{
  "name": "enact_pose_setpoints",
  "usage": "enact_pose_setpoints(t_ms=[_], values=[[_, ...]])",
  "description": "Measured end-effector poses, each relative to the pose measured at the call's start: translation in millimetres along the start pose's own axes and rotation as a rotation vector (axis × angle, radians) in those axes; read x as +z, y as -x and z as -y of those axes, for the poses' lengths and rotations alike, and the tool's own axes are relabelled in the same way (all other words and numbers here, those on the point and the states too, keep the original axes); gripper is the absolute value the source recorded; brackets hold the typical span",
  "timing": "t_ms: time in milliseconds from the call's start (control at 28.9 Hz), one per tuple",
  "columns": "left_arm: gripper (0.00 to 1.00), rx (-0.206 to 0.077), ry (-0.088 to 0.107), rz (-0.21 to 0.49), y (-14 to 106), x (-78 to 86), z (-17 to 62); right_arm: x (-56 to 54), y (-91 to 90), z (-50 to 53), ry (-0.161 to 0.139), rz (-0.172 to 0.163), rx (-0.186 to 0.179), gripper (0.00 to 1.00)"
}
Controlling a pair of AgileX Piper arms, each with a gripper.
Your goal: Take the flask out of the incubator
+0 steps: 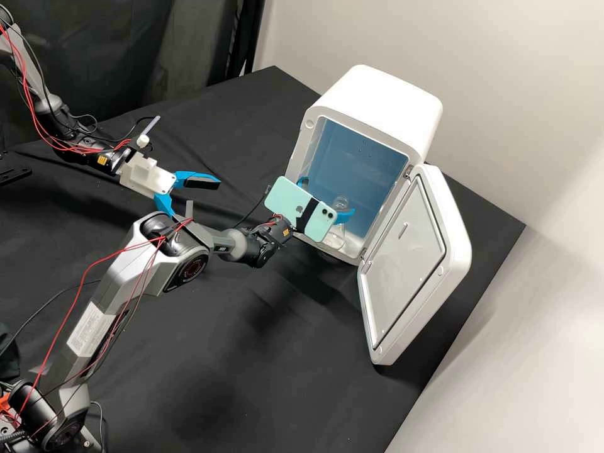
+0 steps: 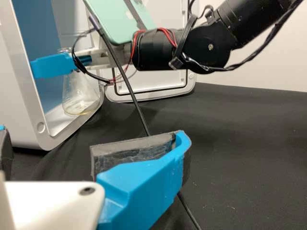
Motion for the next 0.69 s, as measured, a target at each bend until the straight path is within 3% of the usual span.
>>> enact_pose_setpoints(t_ms=[138,692], values=[[1.0,0.0,0.0,0.0,0.0,0.0,0.0,0.5,0.2,0.2,-0.004,0.003,0.001,1.0],[1.0,0.0,0.0,0.0,0.0,0.0,0.0,19.2,-1.5,2.4,-0.008,0.041,-0.004,1.0]])
